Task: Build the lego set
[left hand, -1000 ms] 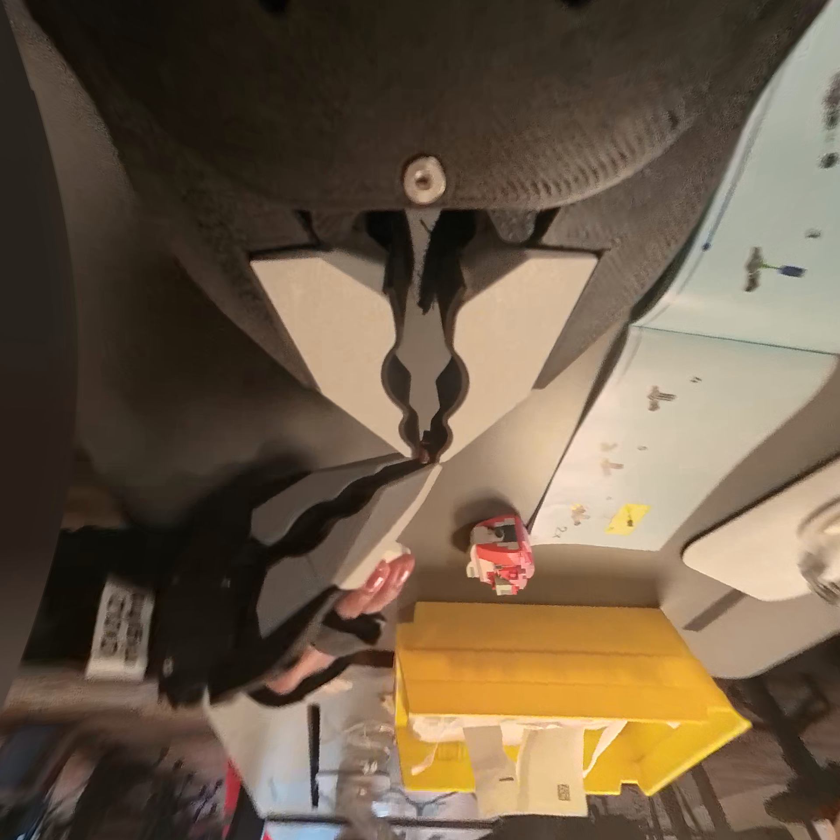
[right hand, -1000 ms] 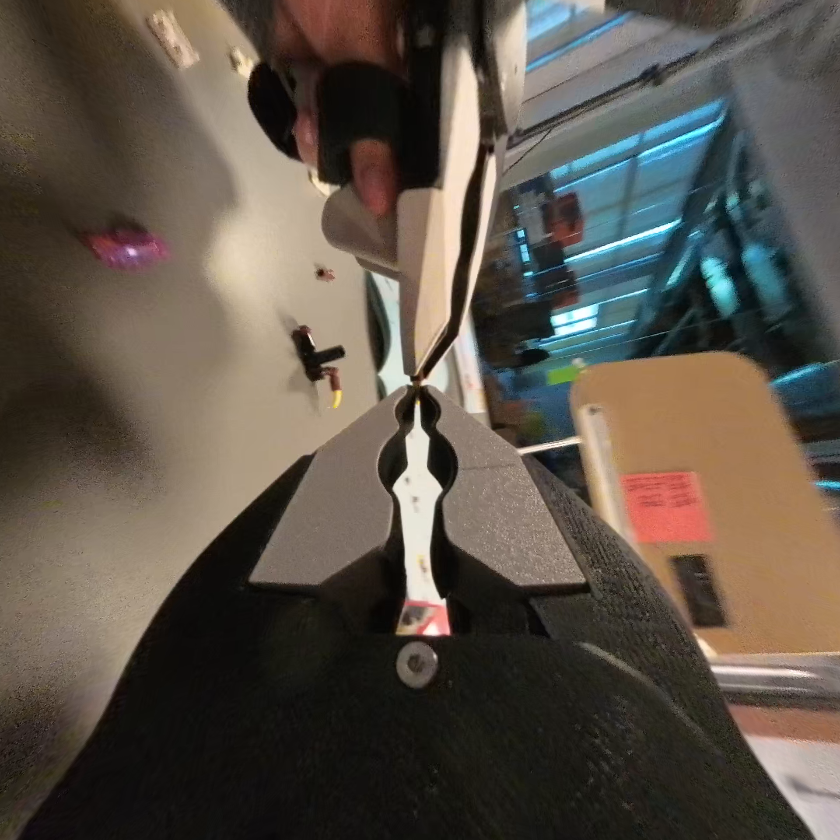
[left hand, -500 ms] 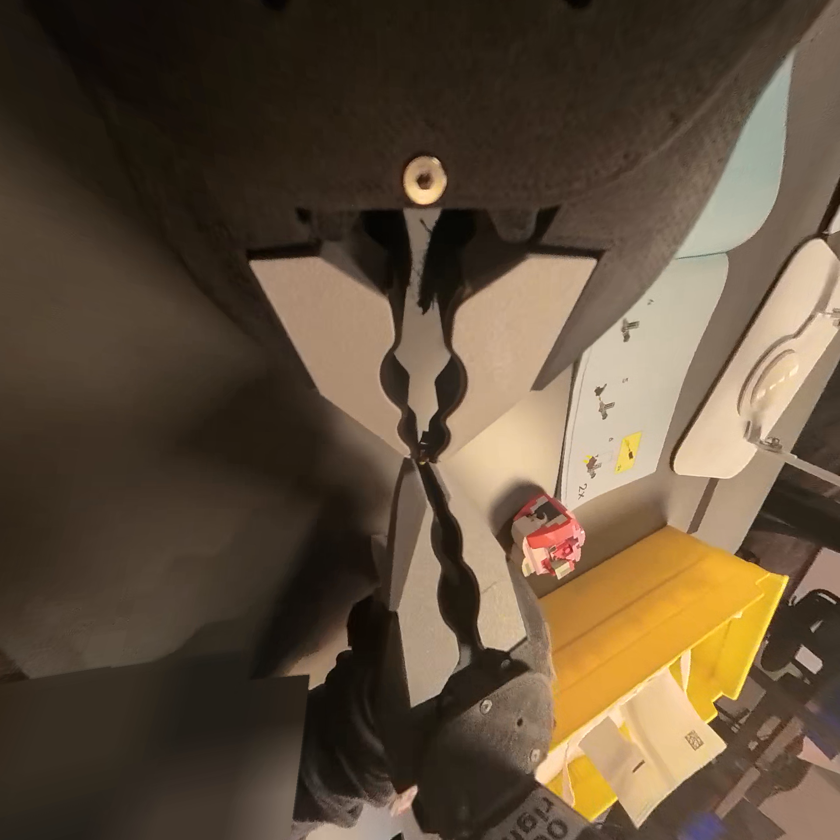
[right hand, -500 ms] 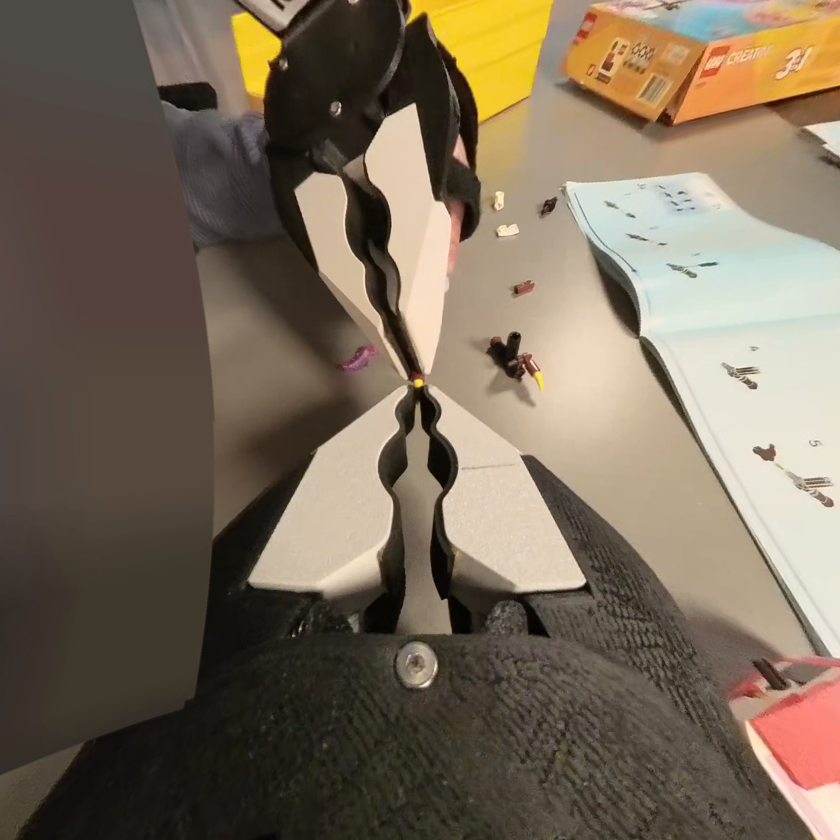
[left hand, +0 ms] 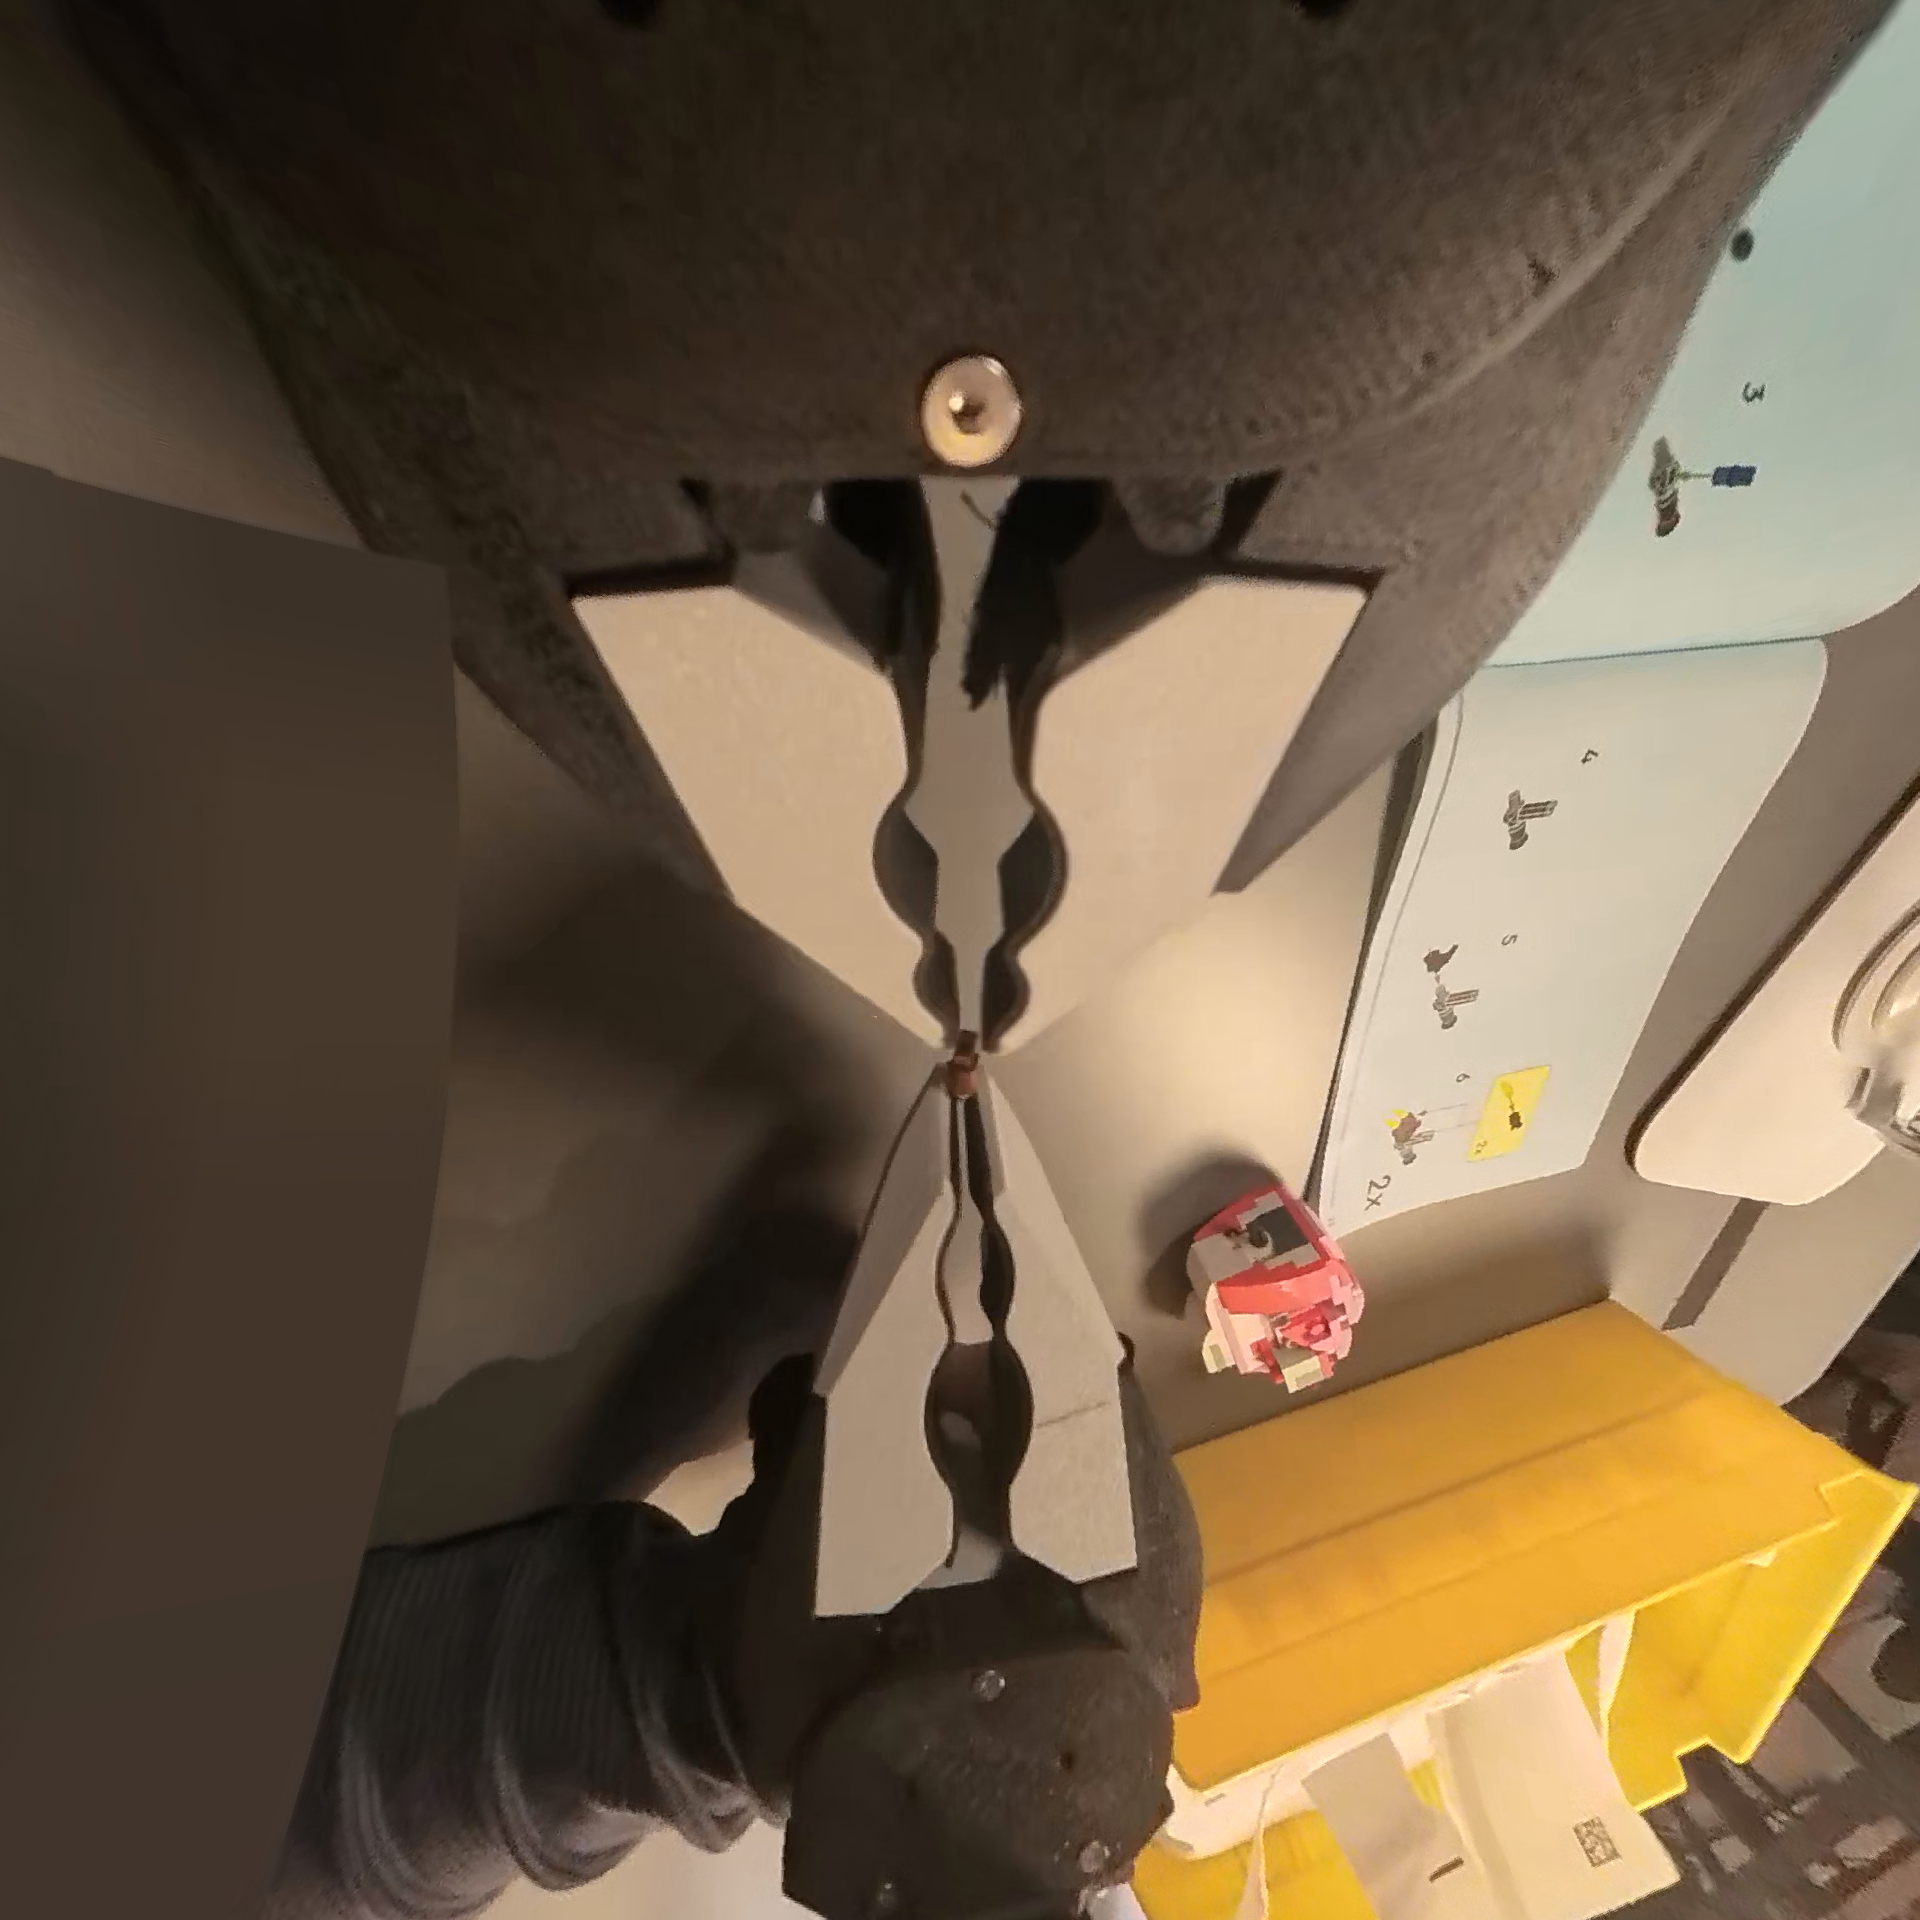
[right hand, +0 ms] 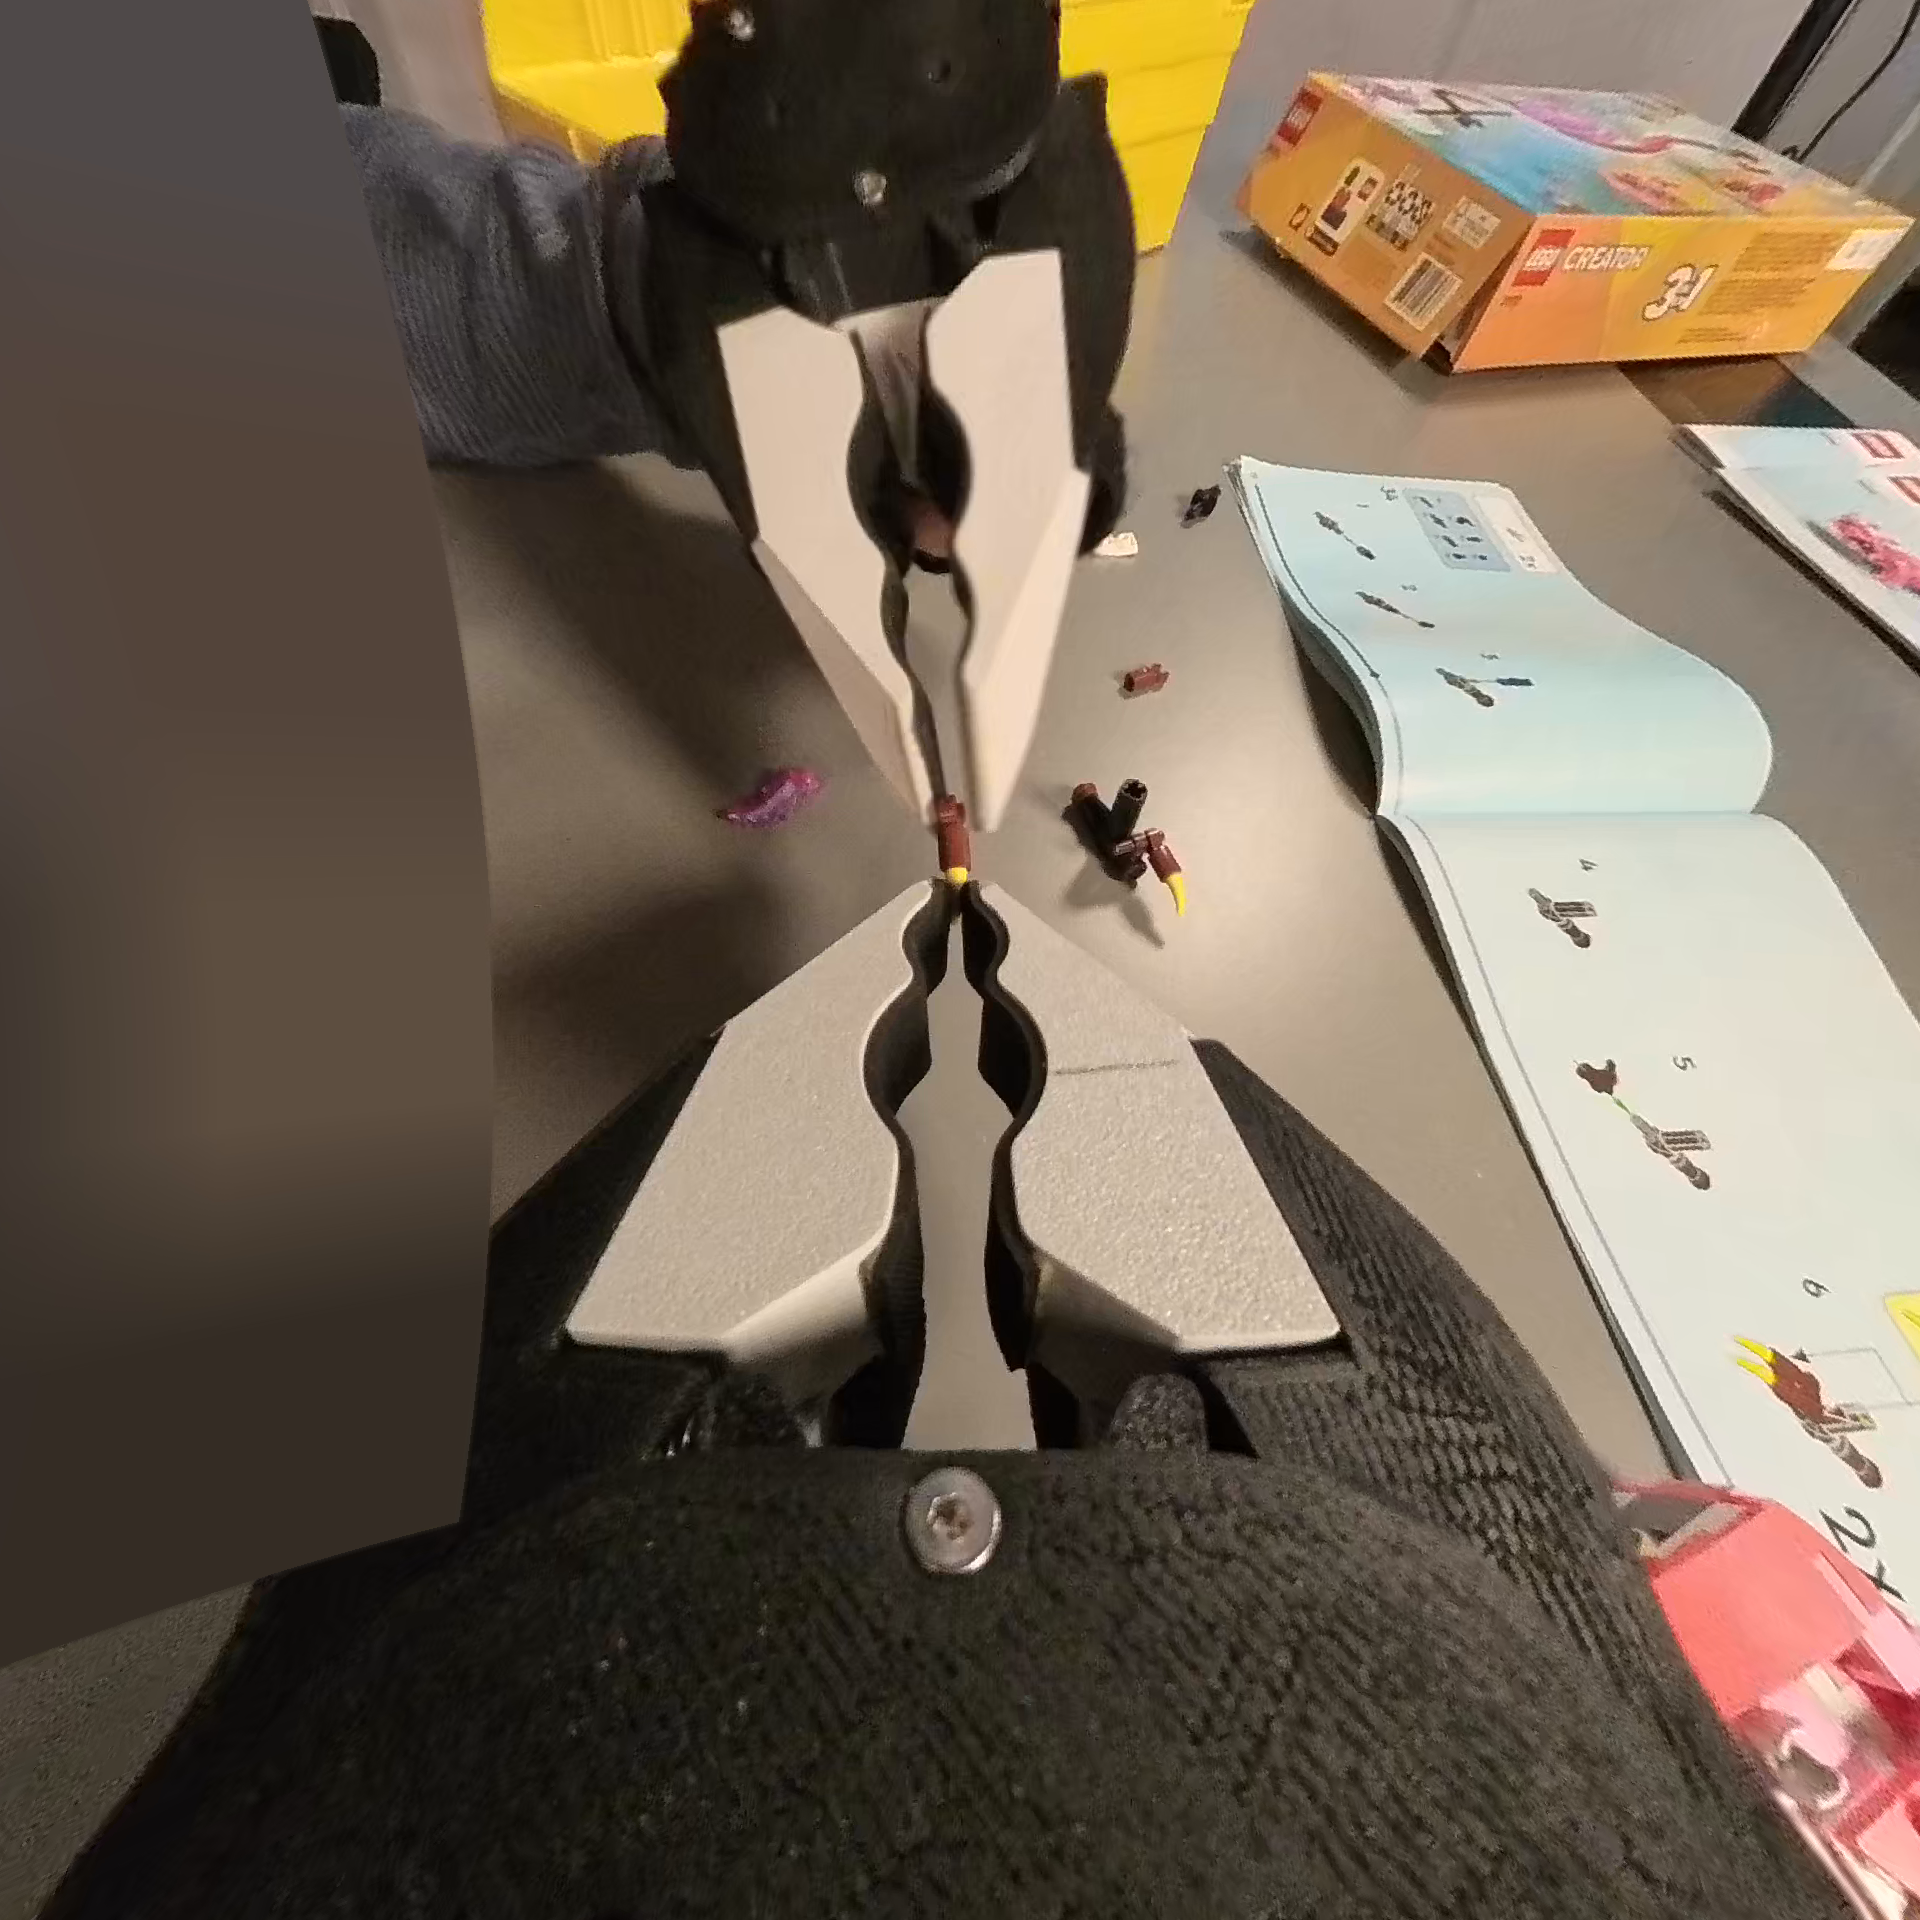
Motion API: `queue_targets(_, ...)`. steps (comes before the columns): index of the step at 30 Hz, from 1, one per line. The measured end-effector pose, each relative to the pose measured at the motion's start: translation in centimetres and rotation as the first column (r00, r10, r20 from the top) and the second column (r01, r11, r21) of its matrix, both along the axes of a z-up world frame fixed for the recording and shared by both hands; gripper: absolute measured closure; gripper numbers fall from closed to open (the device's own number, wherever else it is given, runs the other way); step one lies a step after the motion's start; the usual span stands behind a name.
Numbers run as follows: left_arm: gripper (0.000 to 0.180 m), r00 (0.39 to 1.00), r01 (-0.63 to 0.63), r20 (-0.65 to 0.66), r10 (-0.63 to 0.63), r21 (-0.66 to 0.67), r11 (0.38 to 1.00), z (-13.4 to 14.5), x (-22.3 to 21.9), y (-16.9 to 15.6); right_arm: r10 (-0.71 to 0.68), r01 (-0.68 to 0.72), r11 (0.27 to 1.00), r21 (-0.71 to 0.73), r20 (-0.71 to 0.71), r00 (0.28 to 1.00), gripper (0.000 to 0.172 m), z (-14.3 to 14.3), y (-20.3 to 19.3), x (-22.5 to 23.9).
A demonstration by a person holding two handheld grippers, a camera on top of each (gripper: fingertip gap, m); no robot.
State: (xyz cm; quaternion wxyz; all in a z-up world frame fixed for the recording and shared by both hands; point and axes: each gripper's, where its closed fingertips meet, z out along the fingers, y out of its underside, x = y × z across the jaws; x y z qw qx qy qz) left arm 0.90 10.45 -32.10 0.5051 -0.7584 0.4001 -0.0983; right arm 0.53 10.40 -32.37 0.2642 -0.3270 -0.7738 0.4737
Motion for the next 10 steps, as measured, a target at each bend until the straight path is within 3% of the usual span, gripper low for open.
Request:
queue_targets(4,0.179,0.999,-0.03,0.011,0.03,-0.001,1.0,0.3,-0.5,0.3,-0.041,0.042,0.999,0.012,-0.052,0.998,0.171,0.4,0.4,-0.5)
queue_targets(10,0.18,0.956,-0.047,0.287,0.059,-0.048,0.998,2.7,-1.2,0.5,-0.065,0.054,0.997,-0.063,-0.184,0.981,0.158,2.8,0.6,-0.7)
